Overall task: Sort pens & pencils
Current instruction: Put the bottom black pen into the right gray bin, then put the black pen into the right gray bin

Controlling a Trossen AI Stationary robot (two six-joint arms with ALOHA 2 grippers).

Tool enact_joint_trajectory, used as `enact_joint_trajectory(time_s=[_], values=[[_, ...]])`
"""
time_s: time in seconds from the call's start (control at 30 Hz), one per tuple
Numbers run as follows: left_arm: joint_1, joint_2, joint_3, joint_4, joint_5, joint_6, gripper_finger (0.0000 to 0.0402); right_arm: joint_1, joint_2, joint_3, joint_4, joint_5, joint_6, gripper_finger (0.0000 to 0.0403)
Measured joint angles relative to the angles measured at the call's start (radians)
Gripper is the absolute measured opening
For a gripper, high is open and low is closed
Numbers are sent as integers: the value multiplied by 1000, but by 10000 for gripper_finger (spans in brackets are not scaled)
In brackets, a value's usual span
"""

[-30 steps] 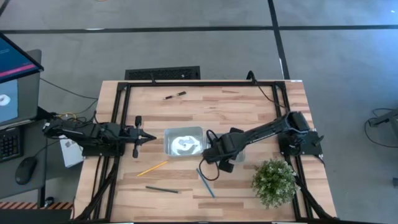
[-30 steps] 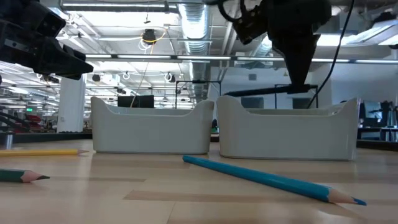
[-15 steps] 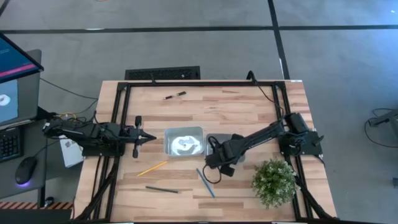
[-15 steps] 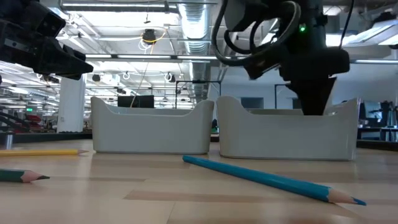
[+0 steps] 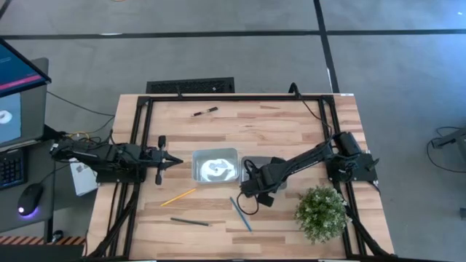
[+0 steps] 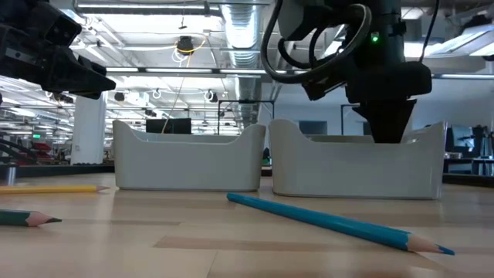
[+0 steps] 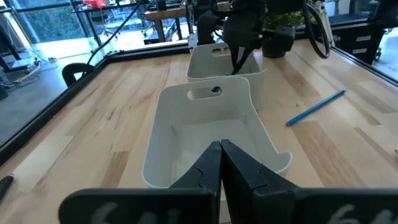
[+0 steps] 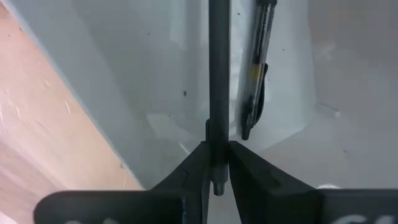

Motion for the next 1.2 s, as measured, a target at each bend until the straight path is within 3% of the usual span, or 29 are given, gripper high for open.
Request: enact_joint_trajectory(time_s=[0.37, 0.63, 0.87, 1.07, 1.2], values=[[0, 0, 0, 0, 0, 0, 0, 0, 0, 1, -6, 3, 14, 108], [0, 0, 0, 0, 0, 0, 0, -1, -6, 114, -161, 35, 11, 109], [0, 0, 0, 0, -1, 1, 0, -10, -7, 283, -318, 200, -41, 108], [0, 0, 0, 2, -17, 70, 0, -74, -7, 430, -324, 462, -268, 108], [0, 0, 0, 5, -21, 62, 0, -151, -8, 493, -271, 505, -419, 108]])
